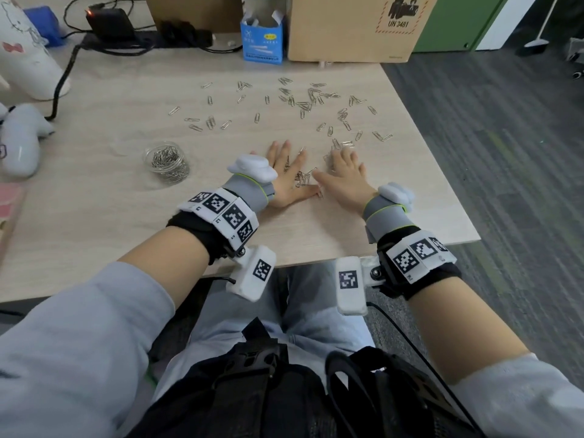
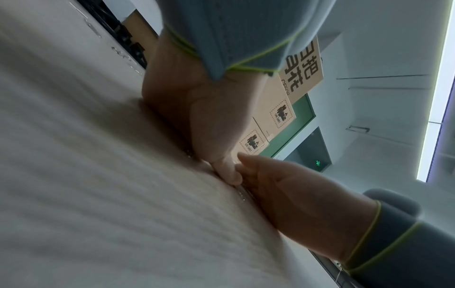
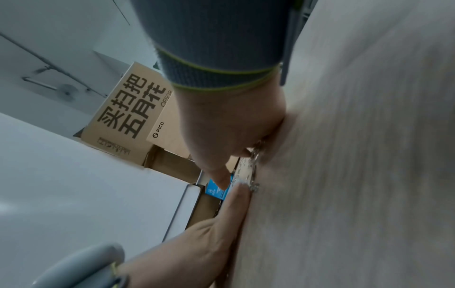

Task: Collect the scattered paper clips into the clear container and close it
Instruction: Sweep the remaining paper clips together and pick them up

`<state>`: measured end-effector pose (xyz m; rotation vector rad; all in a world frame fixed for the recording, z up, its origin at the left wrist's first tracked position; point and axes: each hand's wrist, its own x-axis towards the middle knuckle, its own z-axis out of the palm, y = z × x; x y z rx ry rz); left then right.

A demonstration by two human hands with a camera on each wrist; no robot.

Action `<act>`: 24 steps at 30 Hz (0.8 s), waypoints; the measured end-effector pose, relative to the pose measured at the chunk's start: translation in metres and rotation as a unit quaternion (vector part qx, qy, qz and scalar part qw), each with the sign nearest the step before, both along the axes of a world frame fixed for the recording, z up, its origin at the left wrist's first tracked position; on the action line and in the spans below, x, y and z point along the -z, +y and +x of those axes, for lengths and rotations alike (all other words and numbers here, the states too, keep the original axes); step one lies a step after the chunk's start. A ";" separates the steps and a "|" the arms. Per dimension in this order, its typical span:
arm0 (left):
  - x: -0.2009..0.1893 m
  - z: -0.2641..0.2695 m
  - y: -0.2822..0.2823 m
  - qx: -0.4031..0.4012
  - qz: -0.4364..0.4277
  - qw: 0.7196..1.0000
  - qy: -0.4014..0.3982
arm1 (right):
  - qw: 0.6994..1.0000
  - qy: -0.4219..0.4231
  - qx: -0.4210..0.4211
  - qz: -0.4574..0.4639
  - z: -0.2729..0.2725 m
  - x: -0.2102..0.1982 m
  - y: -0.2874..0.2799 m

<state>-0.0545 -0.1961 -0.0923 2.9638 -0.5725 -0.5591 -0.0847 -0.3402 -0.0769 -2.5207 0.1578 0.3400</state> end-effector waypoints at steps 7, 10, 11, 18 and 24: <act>-0.014 0.017 -0.005 0.002 -0.050 0.998 0.043 | 0.958 0.011 0.044 0.284 0.006 -0.016 -0.001; -0.025 0.024 0.008 -0.016 -0.088 0.994 0.060 | 0.970 0.000 0.037 0.240 0.008 -0.022 -0.013; -0.028 0.027 0.013 -0.022 -0.097 0.993 0.057 | 0.982 0.003 0.017 0.187 0.008 -0.022 -0.017; -0.043 0.018 0.026 -0.029 -0.125 0.991 0.029 | 0.994 -0.072 0.071 0.030 0.004 -0.016 -0.017; -0.036 0.023 0.026 -0.021 -0.157 0.987 0.035 | 0.996 -0.020 0.087 -0.009 0.008 -0.017 -0.019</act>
